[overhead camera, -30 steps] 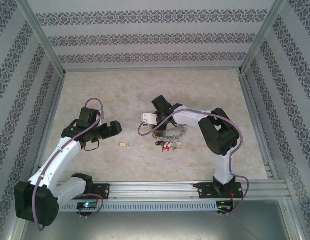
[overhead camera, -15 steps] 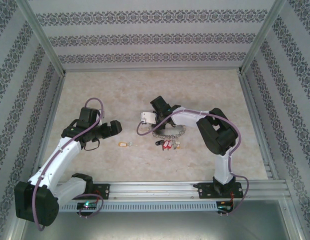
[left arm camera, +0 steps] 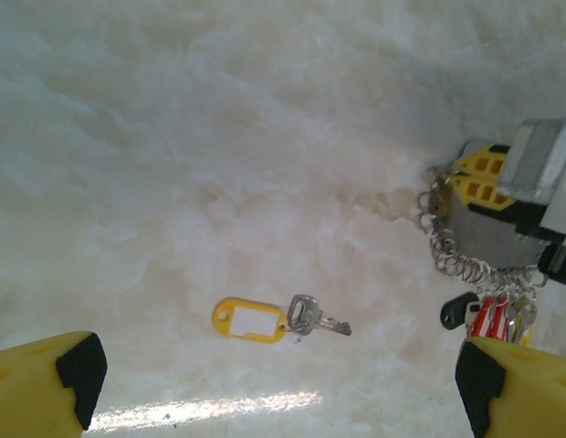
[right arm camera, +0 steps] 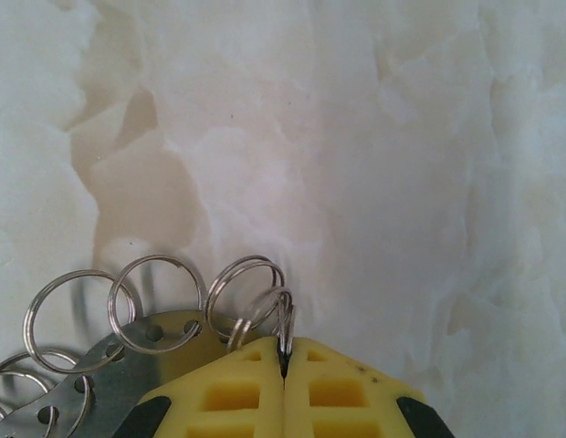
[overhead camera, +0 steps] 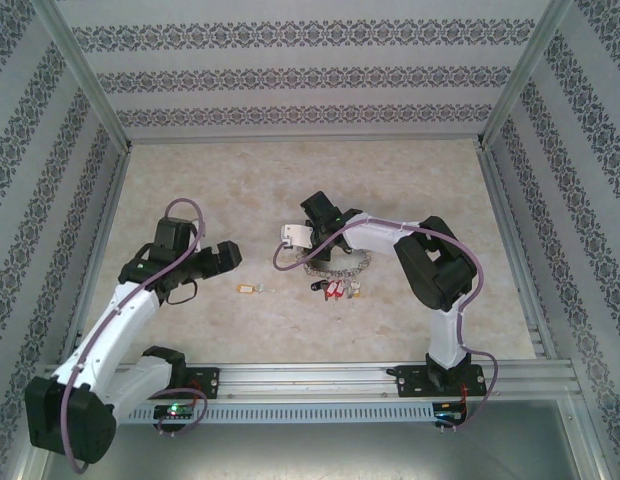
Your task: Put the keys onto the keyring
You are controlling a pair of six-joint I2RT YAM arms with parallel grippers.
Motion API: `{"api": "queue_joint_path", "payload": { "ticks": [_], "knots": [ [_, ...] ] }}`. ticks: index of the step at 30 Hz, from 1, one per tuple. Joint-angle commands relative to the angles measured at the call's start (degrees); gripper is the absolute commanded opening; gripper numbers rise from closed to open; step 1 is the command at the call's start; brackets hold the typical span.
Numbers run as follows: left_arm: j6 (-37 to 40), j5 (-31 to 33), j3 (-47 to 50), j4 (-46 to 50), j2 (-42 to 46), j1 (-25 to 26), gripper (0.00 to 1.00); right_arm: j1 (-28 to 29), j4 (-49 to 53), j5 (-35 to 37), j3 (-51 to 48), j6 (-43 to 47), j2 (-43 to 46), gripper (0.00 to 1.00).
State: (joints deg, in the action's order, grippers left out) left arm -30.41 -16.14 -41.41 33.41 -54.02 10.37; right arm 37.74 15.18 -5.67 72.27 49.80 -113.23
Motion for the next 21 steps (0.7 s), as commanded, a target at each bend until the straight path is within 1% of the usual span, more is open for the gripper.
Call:
{"api": "queue_joint_path", "payload": {
  "ticks": [1,6,9,12,16,19,21],
  "knots": [
    [1.7,1.7,1.2,-7.0,5.1,-0.8,0.99,0.0,1.3,-2.2,-1.9,-0.3,5.4,0.0],
    [2.9,4.3,4.7,-21.6,12.2,-0.7,0.99,-1.0,-4.4,-4.1,-8.4,-1.5,14.2,0.0],
    [3.8,2.9,4.5,-27.9,12.3,-0.7,0.99,-2.1,-8.3,-6.6,-12.0,-3.1,18.9,0.0],
    [5.8,-2.4,2.2,-31.3,9.0,-0.5,0.99,-3.3,-11.2,-11.1,-14.9,-3.7,23.2,0.0],
    [11.6,-10.7,-0.3,-36.1,4.8,1.1,0.96,-4.7,-14.1,-15.0,-17.2,-5.5,27.3,0.0],
    [20.6,-18.4,-2.6,-38.9,2.2,3.6,0.96,-5.9,-18.8,-19.7,-20.2,-9.5,31.4,0.0],
    [28.3,-22.7,-4.8,-38.6,0.7,6.4,0.96,-6.8,-21.2,-24.6,-22.0,-11.9,34.5,0.0]
  ]
}}
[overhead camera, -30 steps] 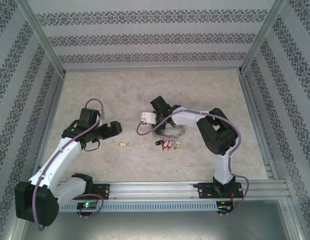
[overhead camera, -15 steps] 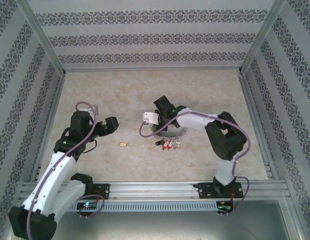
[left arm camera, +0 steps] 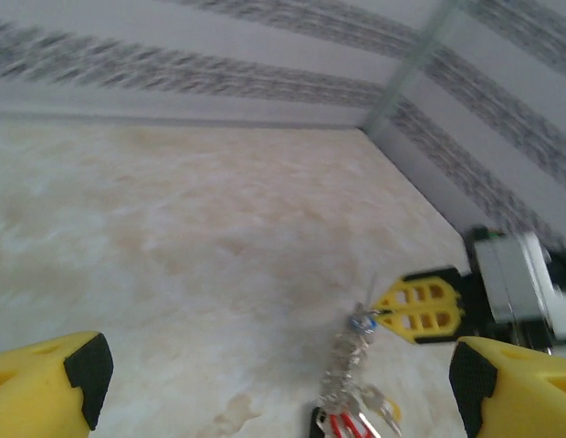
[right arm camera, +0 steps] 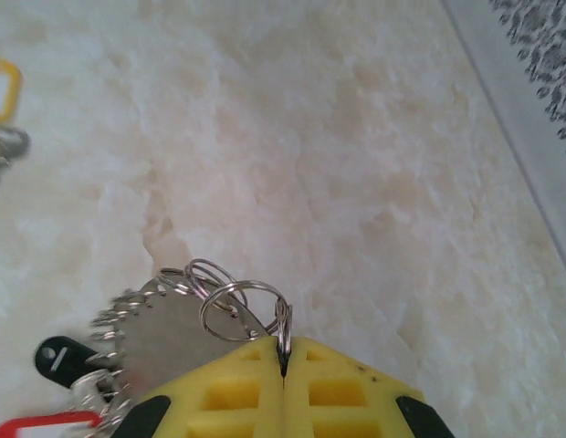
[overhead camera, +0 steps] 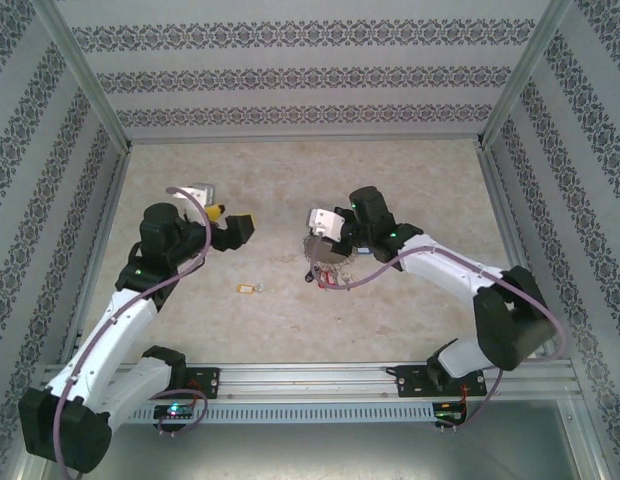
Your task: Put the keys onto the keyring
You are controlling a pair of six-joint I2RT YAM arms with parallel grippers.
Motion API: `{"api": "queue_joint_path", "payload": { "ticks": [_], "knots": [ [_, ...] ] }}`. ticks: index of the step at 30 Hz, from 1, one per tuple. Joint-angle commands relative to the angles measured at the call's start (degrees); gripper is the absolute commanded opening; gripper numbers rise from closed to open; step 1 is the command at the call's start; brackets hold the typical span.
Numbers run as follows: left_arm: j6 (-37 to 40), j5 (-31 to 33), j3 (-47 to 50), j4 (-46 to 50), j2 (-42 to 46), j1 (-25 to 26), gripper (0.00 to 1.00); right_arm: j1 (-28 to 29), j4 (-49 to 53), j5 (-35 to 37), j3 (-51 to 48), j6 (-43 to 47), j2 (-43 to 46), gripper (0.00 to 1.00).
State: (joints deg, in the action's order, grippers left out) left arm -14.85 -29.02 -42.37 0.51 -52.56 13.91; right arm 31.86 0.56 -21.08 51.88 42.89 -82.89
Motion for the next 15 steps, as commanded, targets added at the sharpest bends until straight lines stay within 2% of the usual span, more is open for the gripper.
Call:
{"api": "queue_joint_path", "payload": {
  "ticks": [1,3,4,6,8,11,15],
  "knots": [
    [16.7,-11.5,-4.9,-5.2,-1.8,4.3,0.96,-1.2,-6.8,-10.6,-2.1,-5.7,5.5,0.0],
    [22.4,-13.4,-6.6,-4.1,-4.6,6.9,0.95,-1.4,-7.1,-12.8,-3.1,-5.8,7.9,0.0],
    [23.8,-13.6,-7.9,-3.6,-6.4,8.1,0.91,-1.5,-7.1,-14.1,-3.6,-5.5,9.2,0.0],
    [24.1,-14.8,-10.8,-2.7,-10.3,9.1,0.79,-1.5,-7.5,-16.5,-4.8,-5.3,11.3,0.0],
    [21.8,-15.0,-12.3,-3.8,-13.4,9.5,0.76,-1.5,-8.7,-16.9,-6.1,-5.9,13.2,0.0],
    [23.0,-14.8,-12.0,-5.1,-16.4,11.1,0.77,-1.9,-10.5,-16.7,-7.5,-6.9,14.5,0.0],
    [29.0,-15.4,-11.1,-4.8,-16.7,14.0,0.78,-2.3,-11.2,-19.6,-8.3,-7.1,15.5,0.0]
  ]
}}
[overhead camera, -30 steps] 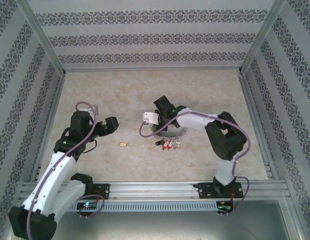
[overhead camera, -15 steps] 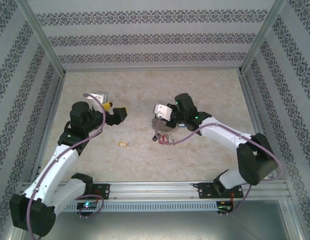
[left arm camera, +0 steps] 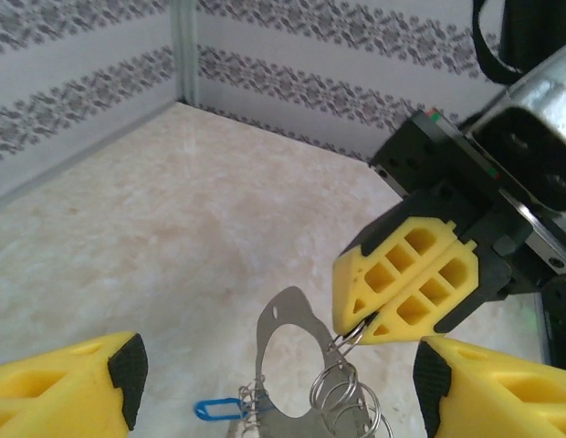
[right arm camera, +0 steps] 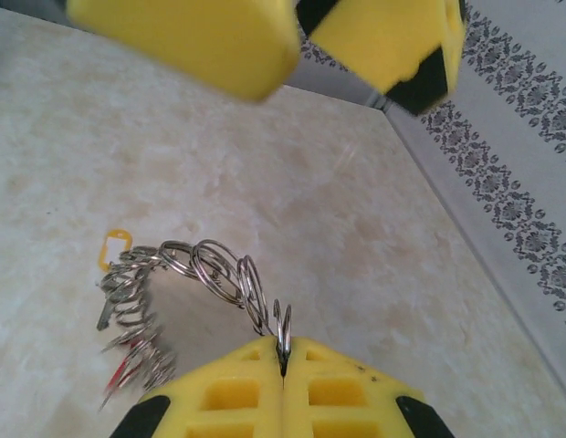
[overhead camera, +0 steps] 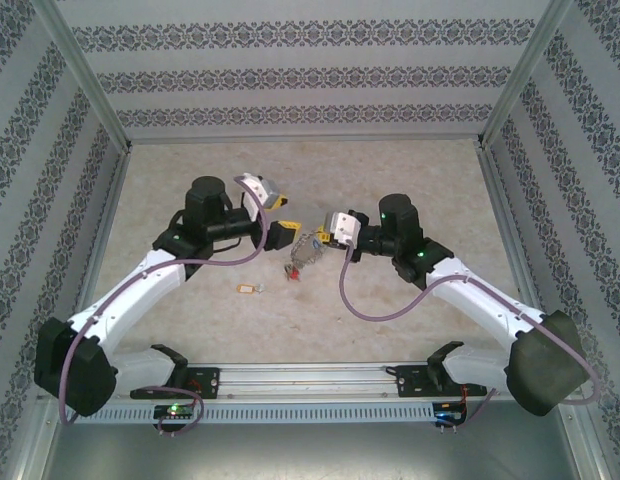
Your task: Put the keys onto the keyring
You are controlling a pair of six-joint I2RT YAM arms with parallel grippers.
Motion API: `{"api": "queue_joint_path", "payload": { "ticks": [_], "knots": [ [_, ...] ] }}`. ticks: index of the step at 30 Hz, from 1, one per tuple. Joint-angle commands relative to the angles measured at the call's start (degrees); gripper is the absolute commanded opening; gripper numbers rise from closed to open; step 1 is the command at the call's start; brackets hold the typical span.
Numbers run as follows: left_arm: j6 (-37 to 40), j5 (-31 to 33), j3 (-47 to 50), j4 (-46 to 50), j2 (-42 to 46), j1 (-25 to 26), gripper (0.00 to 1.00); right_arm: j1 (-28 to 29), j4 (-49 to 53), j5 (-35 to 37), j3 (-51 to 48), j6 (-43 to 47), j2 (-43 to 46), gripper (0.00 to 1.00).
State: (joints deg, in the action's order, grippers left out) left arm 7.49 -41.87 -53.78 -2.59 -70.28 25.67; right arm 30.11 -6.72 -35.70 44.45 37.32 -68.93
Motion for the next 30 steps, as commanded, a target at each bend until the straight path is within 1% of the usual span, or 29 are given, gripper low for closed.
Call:
{"api": "queue_joint_path", "payload": {
  "ticks": [1,3,4,6,7,8,9,10,12,13,15,17,19,21,24,30],
  "knots": [
    [8.6,-2.6,0.4,-1.2,1.2,2.8,0.78,-0.6,-4.3,-5.8,-1.0,-1.7,1.8,0.0],
    [14.3,-1.9,0.3,1.5,1.6,4.1,0.76,-0.6,-5.3,-7.8,-1.4,-2.0,2.3,0.0],
    [16.4,-1.7,0.0,2.8,1.6,4.5,0.72,-0.6,-5.5,-8.5,-1.4,-2.1,2.4,0.0],
    [21.1,-2.4,-1.2,7.0,1.4,4.9,0.59,-0.6,-5.9,-9.7,-1.5,-2.1,2.8,0.0],
    [24.5,-4.3,-1.8,9.5,1.3,5.0,0.53,-0.6,-6.1,-10.2,-1.6,-2.1,3.0,0.0],
    [29.7,-5.9,-2.5,12.8,1.0,5.1,0.45,-0.6,-6.2,-10.8,-1.8,-2.1,3.2,0.0],
    [34.1,-6.5,-3.2,15.8,0.8,5.4,0.4,-0.6,-6.4,-11.3,-1.9,-2.1,3.4,0.0],
    [35.7,-5.7,-3.5,17.0,0.6,5.9,0.4,-0.6,-6.5,-11.9,-2.0,-2.1,3.5,0.0],
    [36.1,-3.3,-3.5,17.0,0.5,6.5,0.4,-0.6,-6.5,-13.2,-2.0,-2.1,3.9,0.0],
    [36.3,-2.1,-3.2,16.4,0.7,6.6,0.42,-0.6,-6.4,-13.9,-2.0,-2.1,4.0,0.0],
    [36.1,0.4,-1.8,13.8,1.8,6.9,0.46,-0.6,-6.4,-14.7,-2.0,-2.0,4.3,0.0],
    [35.5,2.3,-0.1,10.8,3.5,7.0,0.48,-0.6,-6.3,-15.3,-2.0,-1.9,4.5,0.0],
    [35.0,2.3,1.0,8.9,5.1,7.0,0.48,-0.5,-6.7,-15.4,-2.2,-1.9,4.6,0.0],
    [34.9,1.1,0.9,9.2,5.5,7.1,0.48,-0.4,-6.9,-15.8,-2.1,-2.1,4.4,0.0],
    [34.6,-0.1,-0.1,10.7,5.1,7.9,0.45,-0.2,-9.0,-16.4,-2.3,-3.5,4.0,0.0],
    [34.6,0.1,0.0,10.3,4.9,9.4,0.37,0.6,-11.9,-17.5,-2.3,-5.6,3.3,0.0]
  ]
}}
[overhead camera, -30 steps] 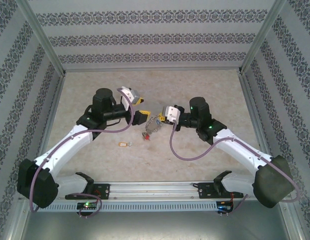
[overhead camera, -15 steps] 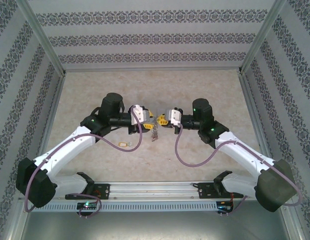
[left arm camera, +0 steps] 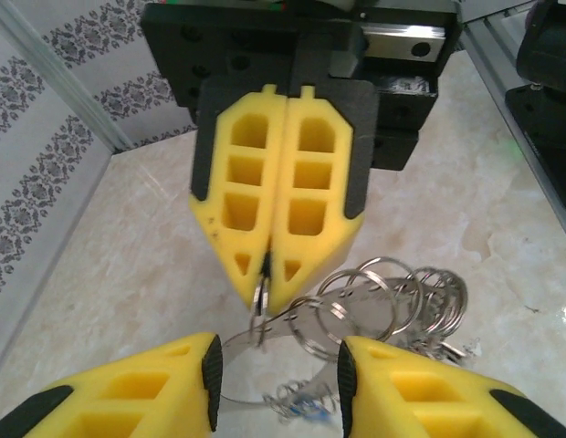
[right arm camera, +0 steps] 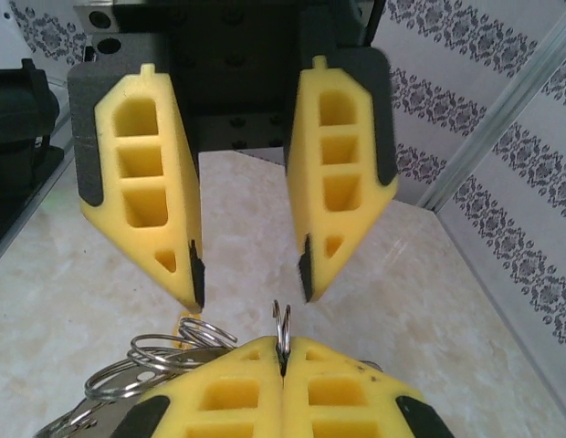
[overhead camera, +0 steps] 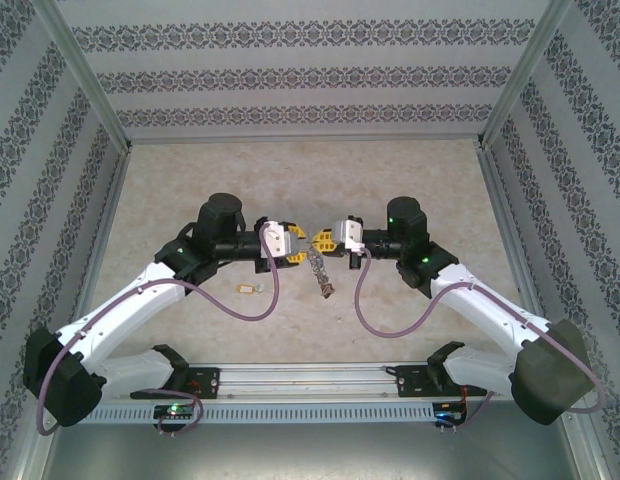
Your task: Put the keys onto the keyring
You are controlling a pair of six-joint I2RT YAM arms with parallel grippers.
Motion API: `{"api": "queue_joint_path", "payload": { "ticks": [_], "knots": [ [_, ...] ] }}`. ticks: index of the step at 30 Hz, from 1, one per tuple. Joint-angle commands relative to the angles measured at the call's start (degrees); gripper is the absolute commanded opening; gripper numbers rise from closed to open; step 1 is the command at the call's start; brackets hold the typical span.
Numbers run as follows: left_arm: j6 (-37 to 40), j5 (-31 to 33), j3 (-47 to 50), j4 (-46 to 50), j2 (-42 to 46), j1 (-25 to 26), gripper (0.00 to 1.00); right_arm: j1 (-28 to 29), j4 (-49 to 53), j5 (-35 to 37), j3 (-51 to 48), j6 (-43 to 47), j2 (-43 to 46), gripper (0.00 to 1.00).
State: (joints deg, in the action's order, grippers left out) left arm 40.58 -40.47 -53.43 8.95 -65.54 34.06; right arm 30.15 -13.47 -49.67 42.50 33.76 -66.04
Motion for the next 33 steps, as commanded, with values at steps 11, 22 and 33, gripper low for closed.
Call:
{"api": "queue_joint_path", "payload": {
  "ticks": [11,22,33],
  "knots": [
    [1.5,-0.3,-1.2,-0.1,0.5,2.3,0.27,1.6,-5.5,-3.5,-0.5,-2.7,-0.1,0.0],
    [4.5,3.6,-3.1,6.1,1.3,3.5,0.0,2.3,-0.3,-1.0,0.5,0.0,0.1,0.0],
    [7.7,19.4,-16.2,26.6,-4.4,8.5,0.0,2.8,11.7,3.2,4.8,5.4,-0.3,0.27]
  ]
}}
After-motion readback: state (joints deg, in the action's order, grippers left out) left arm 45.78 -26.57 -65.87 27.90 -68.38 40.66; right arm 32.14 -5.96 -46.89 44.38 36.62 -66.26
